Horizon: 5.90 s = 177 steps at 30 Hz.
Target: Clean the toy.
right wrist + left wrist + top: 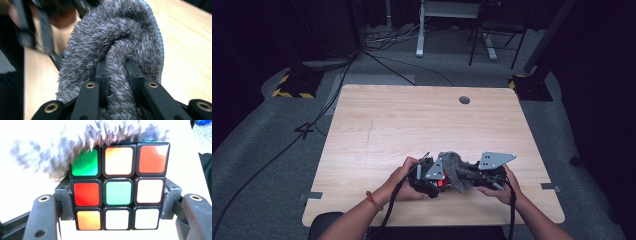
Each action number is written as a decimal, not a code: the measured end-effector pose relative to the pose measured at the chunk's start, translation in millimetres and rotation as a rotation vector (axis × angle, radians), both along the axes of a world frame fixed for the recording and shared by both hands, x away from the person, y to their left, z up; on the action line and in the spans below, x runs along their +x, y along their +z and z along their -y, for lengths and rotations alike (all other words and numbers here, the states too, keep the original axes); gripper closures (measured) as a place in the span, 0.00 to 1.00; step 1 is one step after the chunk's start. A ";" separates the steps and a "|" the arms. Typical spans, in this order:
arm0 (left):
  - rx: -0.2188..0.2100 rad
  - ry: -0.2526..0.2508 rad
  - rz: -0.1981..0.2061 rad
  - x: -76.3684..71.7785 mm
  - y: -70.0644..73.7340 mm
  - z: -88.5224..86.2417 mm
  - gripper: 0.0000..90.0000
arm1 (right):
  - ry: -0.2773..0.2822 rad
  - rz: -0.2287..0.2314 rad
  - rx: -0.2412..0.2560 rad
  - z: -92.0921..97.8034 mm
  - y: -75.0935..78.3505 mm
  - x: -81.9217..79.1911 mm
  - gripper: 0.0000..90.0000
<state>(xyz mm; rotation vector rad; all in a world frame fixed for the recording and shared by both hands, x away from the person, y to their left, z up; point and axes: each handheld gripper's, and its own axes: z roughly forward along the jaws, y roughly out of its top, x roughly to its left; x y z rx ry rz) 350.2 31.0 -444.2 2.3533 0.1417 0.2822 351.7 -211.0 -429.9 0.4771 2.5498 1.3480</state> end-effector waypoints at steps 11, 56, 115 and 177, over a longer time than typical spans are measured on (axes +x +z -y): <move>-0.006 0.015 0.003 0.1 4.8 -4.5 0.37 | 0.017 -0.025 -0.019 3.7 -3.9 -2.9 0.84; -0.053 0.010 0.047 -3.0 15.7 -9.8 0.37 | -0.038 0.017 -0.043 2.6 -7.7 4.0 0.84; -0.040 0.032 0.052 -4.3 18.5 -11.1 0.37 | 0.014 0.003 -0.018 -1.7 -6.7 -5.9 0.84; -0.087 -0.005 0.066 -8.3 22.2 -12.3 0.36 | 0.030 0.021 0.016 -0.4 -8.2 -8.5 0.83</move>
